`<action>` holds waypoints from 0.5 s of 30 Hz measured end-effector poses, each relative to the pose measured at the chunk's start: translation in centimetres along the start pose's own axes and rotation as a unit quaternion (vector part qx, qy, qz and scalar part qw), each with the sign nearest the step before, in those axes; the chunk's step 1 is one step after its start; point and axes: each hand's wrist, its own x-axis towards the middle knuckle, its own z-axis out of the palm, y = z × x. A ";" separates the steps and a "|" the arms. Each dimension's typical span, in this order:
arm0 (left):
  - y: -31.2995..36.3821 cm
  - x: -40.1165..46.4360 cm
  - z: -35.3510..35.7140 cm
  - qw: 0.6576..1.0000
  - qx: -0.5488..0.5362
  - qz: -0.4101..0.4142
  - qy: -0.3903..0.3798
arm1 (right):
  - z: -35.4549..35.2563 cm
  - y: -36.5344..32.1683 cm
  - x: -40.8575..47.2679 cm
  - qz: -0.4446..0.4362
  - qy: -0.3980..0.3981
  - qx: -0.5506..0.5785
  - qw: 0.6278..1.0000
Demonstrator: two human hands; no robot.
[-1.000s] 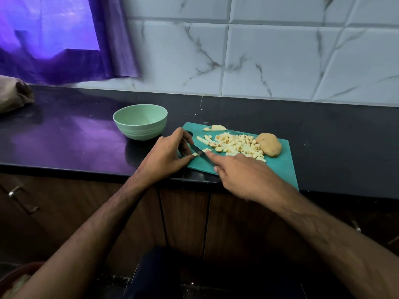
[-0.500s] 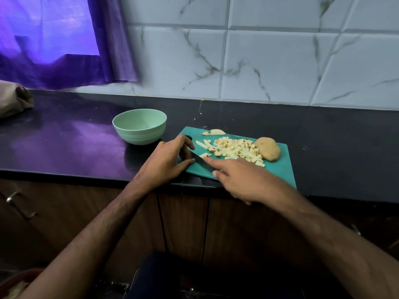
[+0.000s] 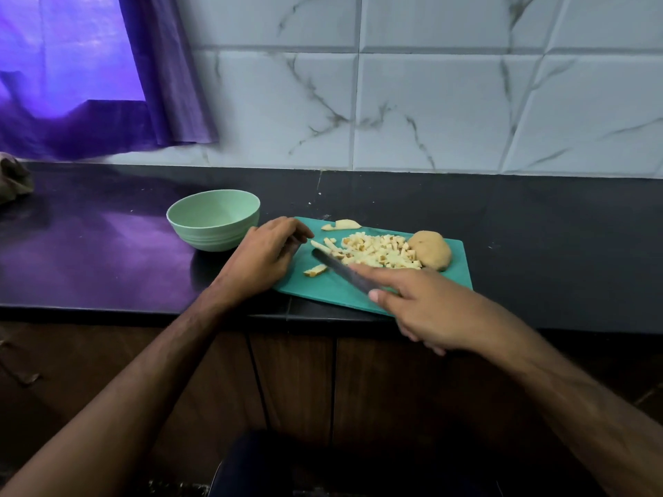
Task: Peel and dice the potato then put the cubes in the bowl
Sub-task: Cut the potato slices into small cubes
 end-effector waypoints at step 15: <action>-0.5 3.4 0.4 0.991 0.007 0.011 -0.133 | 3.6 -0.6 1.9 0.023 0.068 -0.146 0.987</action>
